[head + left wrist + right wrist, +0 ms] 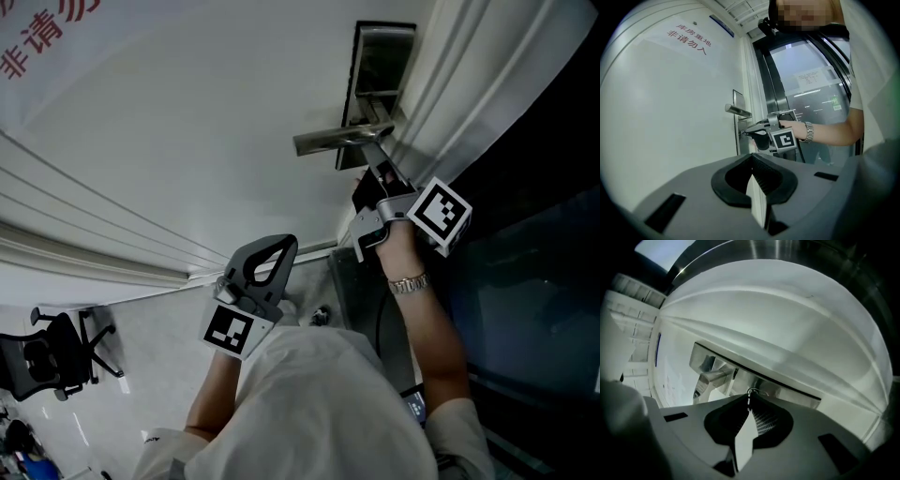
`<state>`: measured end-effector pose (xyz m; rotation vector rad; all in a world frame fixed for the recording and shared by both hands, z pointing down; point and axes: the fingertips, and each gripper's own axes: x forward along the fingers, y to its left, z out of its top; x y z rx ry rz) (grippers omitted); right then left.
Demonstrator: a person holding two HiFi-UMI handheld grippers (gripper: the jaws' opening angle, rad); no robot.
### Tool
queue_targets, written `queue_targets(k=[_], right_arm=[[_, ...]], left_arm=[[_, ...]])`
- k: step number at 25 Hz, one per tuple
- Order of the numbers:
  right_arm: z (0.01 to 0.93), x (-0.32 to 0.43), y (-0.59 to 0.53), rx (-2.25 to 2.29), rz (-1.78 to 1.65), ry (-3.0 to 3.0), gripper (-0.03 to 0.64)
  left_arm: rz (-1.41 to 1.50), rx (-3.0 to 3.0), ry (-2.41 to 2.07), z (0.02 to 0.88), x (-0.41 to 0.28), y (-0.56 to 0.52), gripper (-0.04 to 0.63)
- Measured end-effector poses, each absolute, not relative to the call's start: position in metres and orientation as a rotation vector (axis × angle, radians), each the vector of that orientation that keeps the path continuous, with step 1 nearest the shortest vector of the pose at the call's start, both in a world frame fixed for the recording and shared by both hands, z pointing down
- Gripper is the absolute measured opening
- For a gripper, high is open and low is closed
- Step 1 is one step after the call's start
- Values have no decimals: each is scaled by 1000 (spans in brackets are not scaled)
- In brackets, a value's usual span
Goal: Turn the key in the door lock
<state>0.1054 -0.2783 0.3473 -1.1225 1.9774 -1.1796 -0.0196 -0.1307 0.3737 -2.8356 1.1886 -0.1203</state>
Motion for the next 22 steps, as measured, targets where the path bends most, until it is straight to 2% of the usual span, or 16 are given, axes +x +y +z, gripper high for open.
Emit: queue_targets(k=[6, 9, 13, 22], right_arm=[[348, 106, -279, -900, -1339, 1778, 14], [344, 104, -275, -958, -1228, 1918, 34], [333, 97, -265, -1151, -924, 2274, 115], [342, 104, -256, -1789, 68, 2750, 140]], left_arm=[[-130, -2834, 1189, 372, -18, -130, 3], [-134, -2832, 1184, 373, -16, -129, 3], [-155, -2838, 1172, 375, -14, -129, 4], [-163, -2830, 1114, 374, 0, -127, 3]])
